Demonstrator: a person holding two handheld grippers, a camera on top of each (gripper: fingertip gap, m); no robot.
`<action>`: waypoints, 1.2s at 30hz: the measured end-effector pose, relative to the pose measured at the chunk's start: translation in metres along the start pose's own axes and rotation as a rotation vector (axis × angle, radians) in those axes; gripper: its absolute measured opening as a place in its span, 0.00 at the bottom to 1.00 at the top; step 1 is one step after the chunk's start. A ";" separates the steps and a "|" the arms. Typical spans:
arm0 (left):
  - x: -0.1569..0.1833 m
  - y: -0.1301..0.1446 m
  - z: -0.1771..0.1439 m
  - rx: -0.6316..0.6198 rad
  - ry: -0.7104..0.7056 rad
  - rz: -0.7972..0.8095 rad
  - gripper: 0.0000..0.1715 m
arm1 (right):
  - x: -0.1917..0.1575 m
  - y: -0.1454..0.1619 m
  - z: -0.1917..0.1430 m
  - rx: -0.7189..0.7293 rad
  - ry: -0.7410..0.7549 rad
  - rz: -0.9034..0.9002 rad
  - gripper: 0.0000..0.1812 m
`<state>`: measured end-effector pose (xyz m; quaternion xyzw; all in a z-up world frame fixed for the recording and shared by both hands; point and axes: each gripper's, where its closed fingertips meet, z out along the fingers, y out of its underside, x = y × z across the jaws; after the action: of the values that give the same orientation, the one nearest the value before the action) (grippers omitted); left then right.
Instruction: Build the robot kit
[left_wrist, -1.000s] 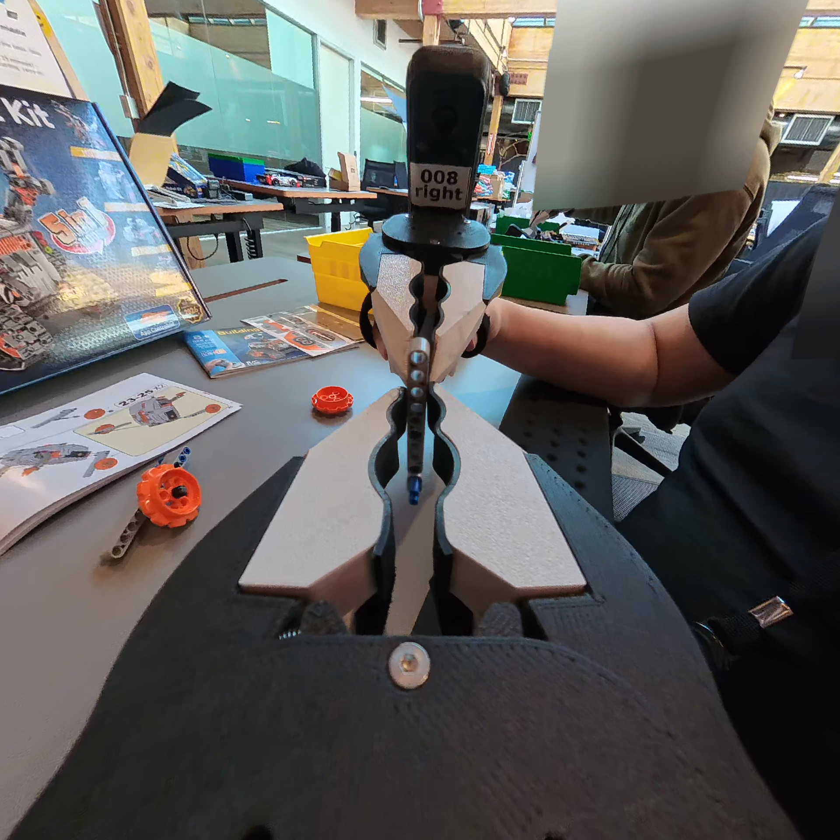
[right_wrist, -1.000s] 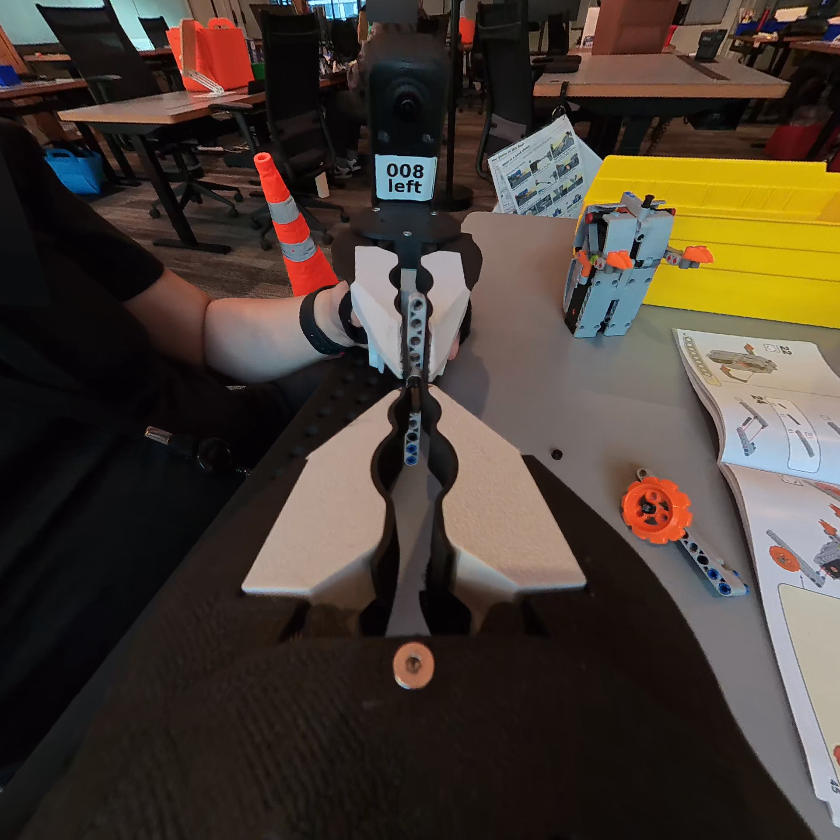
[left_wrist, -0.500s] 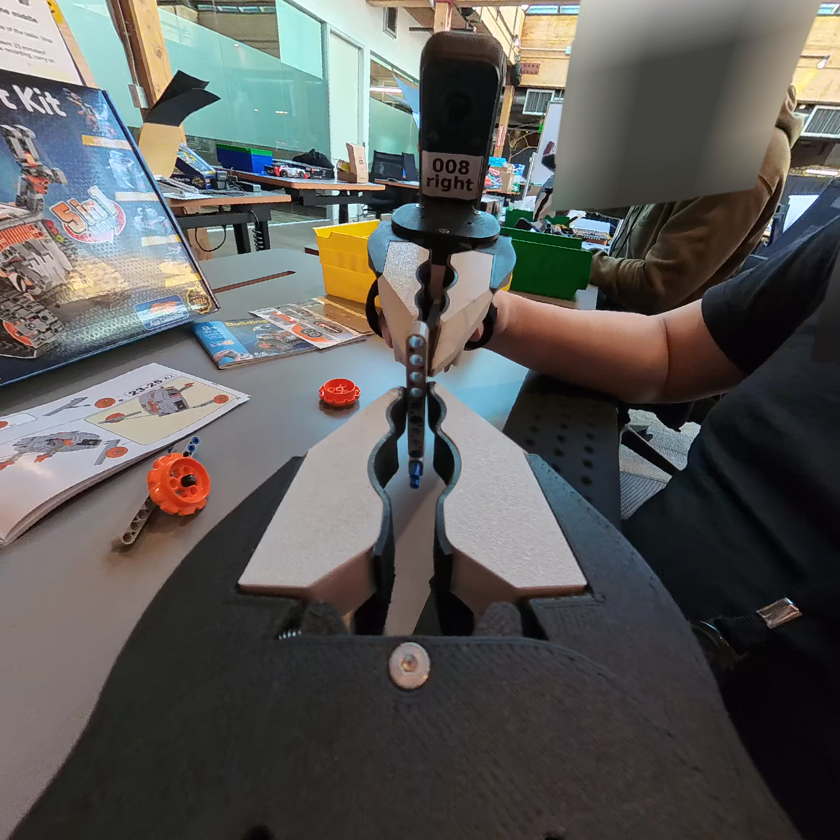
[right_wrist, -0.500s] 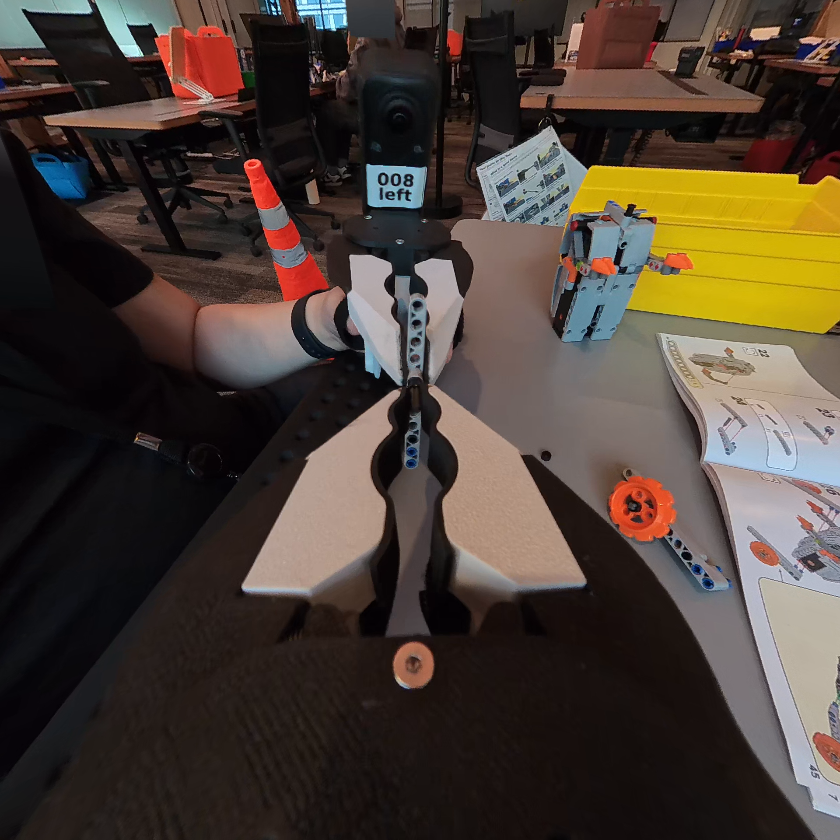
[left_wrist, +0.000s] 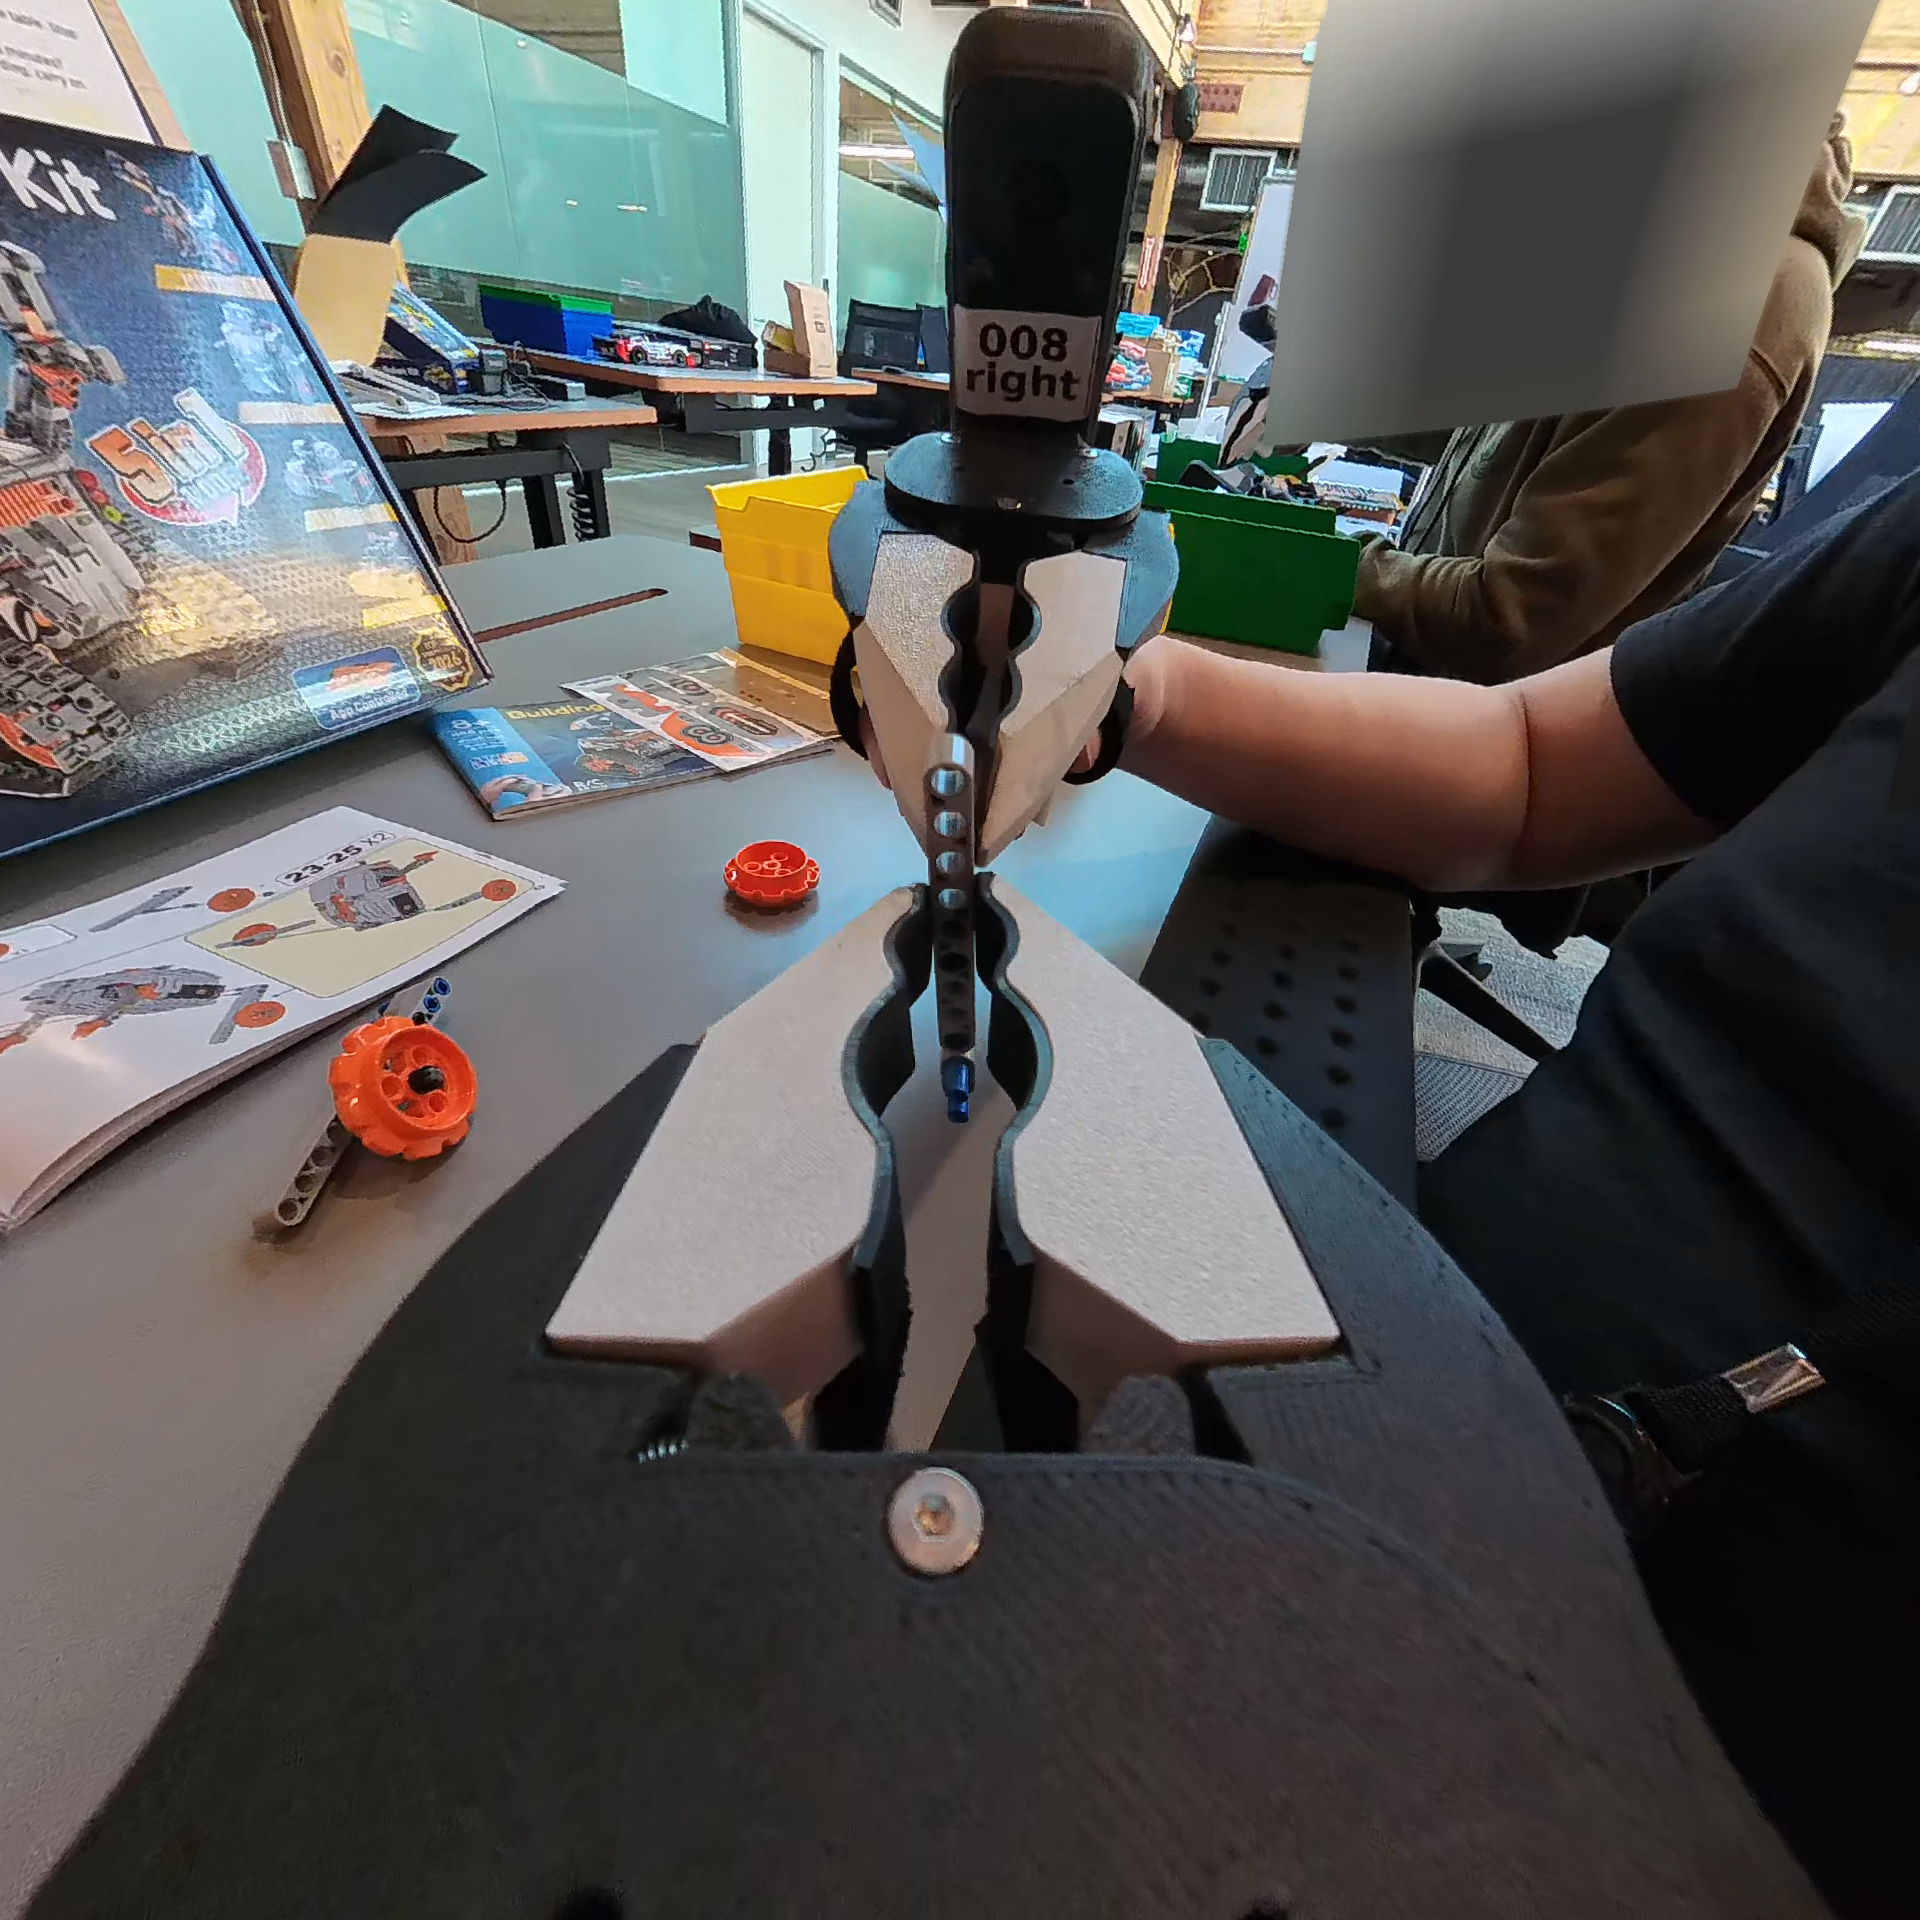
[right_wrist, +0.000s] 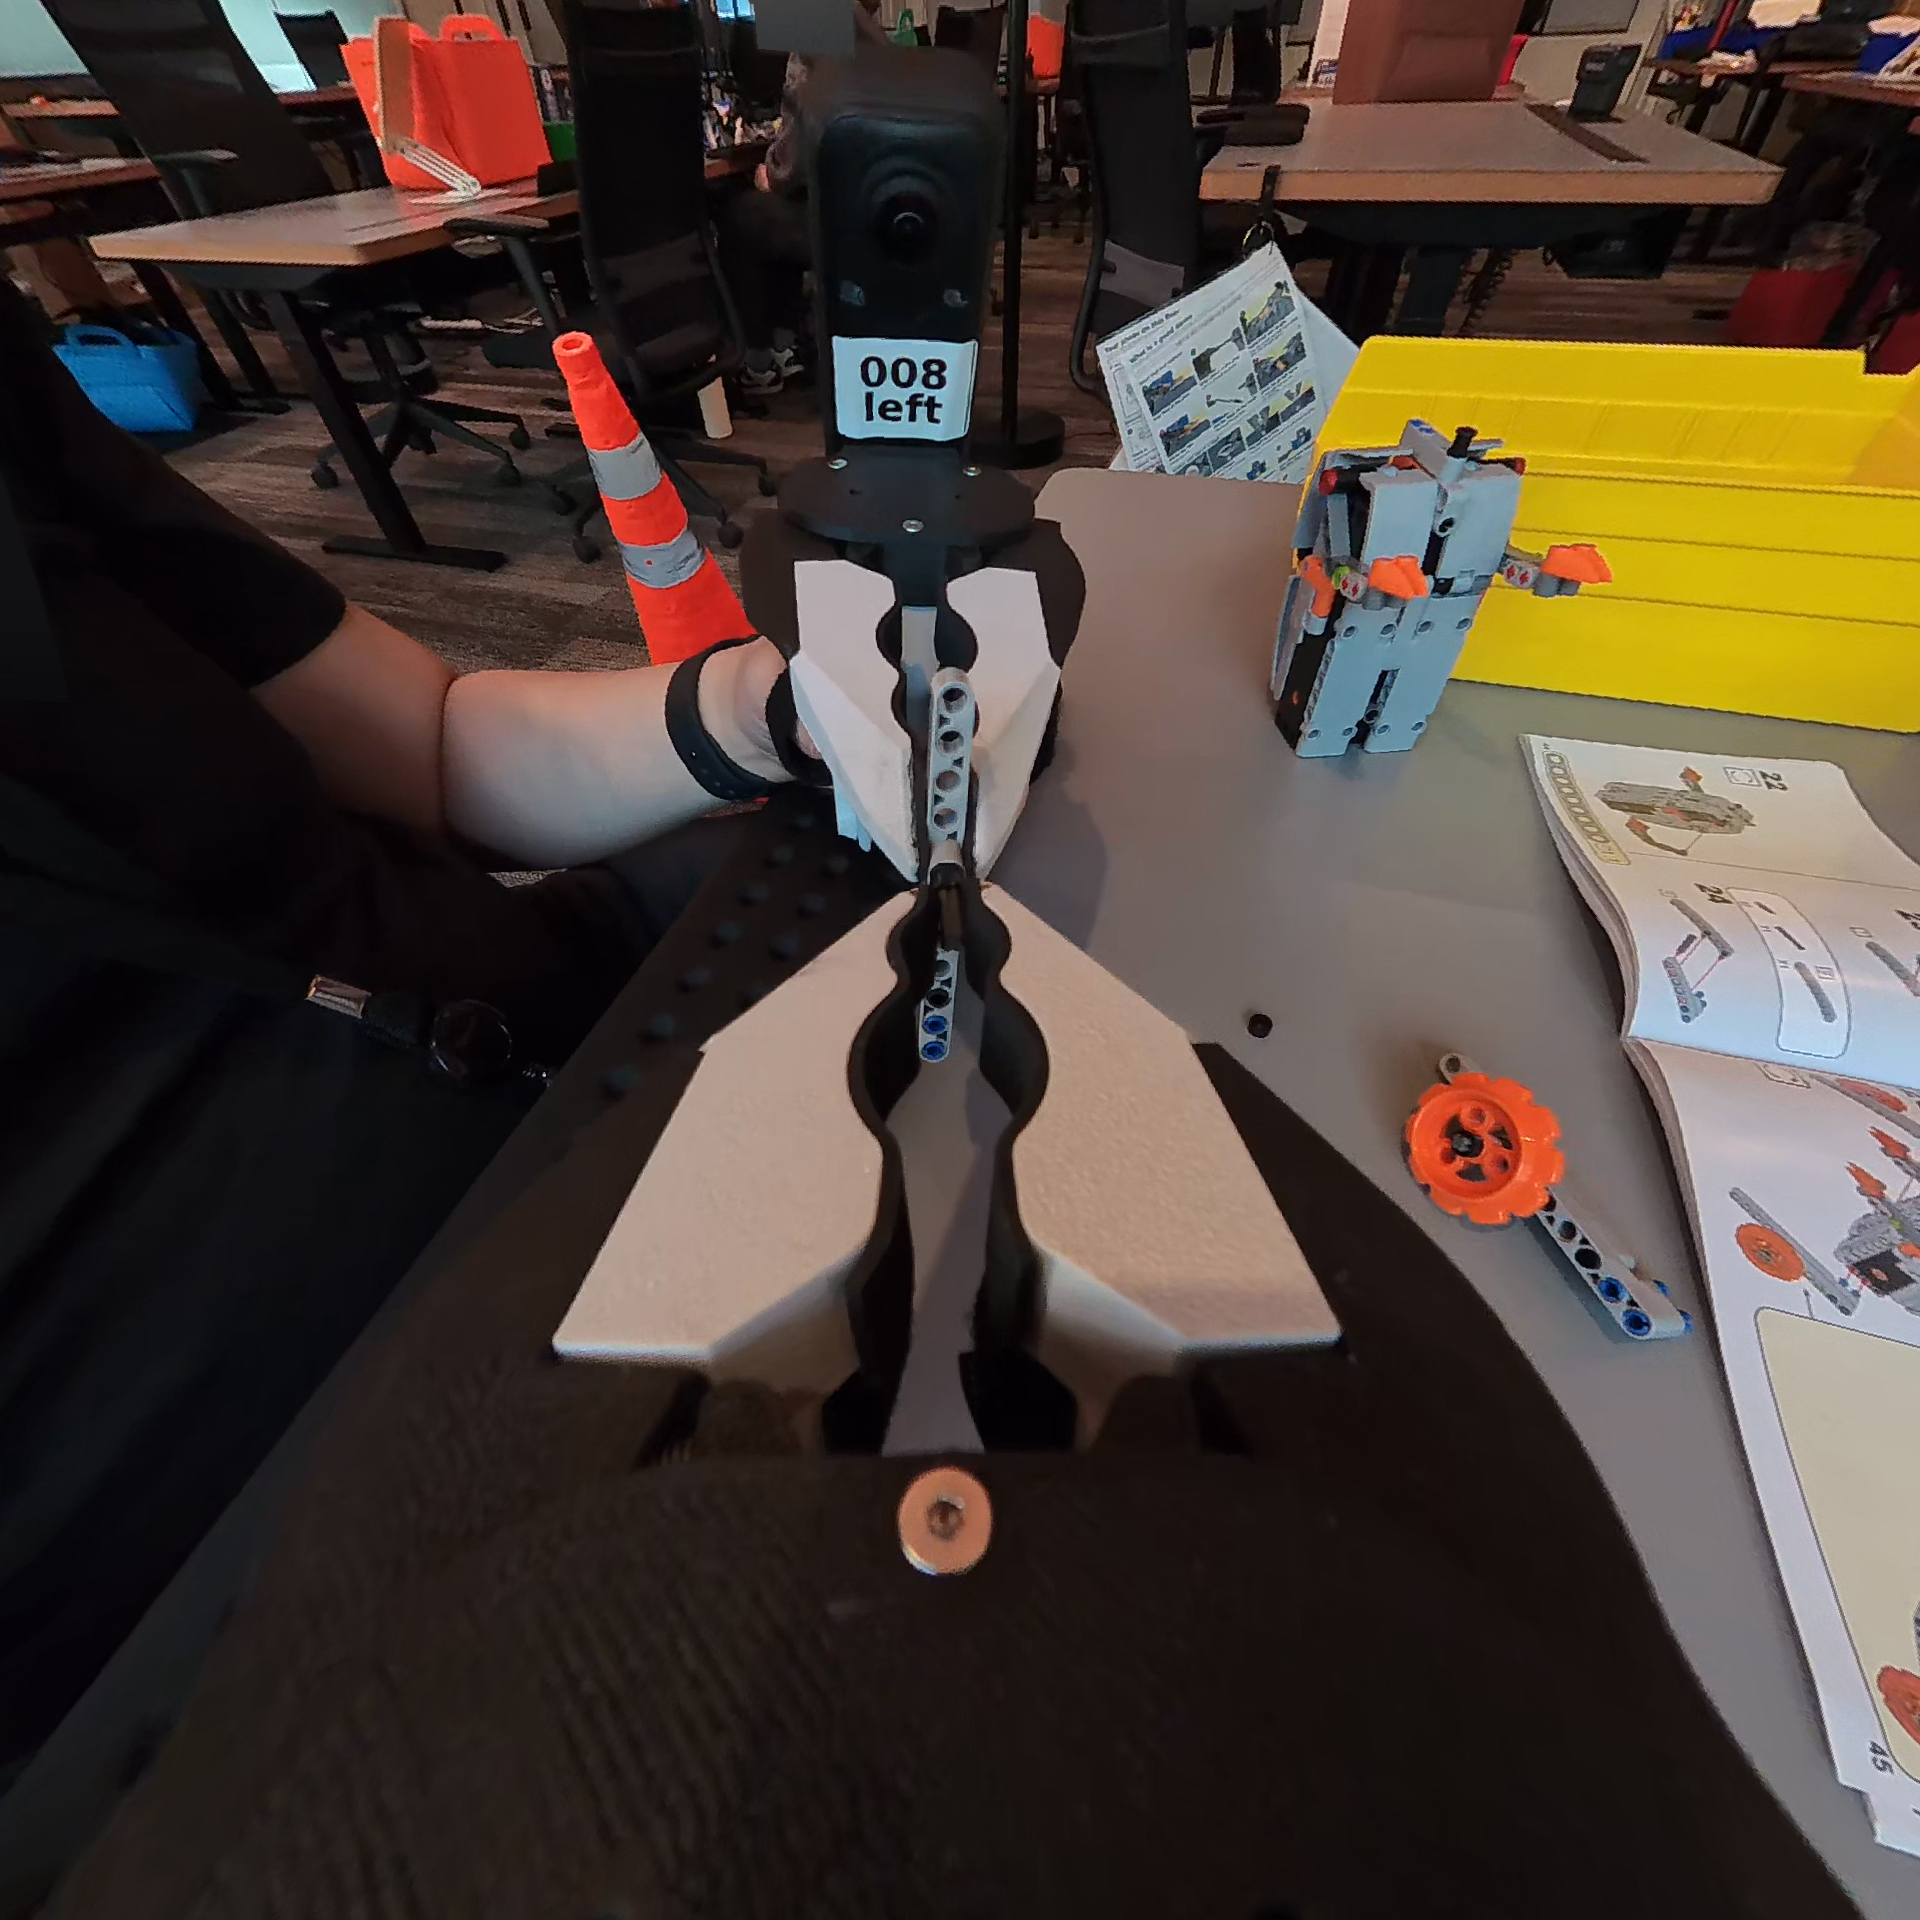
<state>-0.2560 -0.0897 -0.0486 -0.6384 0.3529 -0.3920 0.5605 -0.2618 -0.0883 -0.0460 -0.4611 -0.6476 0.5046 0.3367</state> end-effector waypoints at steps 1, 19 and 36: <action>0.000 0.000 0.000 0.001 0.000 0.000 0.03 | 0.000 0.000 0.000 0.002 0.001 -0.002 0.01; -0.019 -0.018 -0.012 0.149 -0.075 -0.111 0.03 | 0.027 -0.015 -0.013 0.240 0.021 0.161 0.12; -0.018 -0.013 -0.004 0.121 -0.062 -0.145 0.03 | 0.020 -0.013 -0.004 0.229 -0.045 0.191 0.01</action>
<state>-0.2676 -0.0740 -0.0378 -0.6392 0.2639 -0.4321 0.5788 -0.2679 -0.0693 -0.0333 -0.4678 -0.5462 0.6152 0.3232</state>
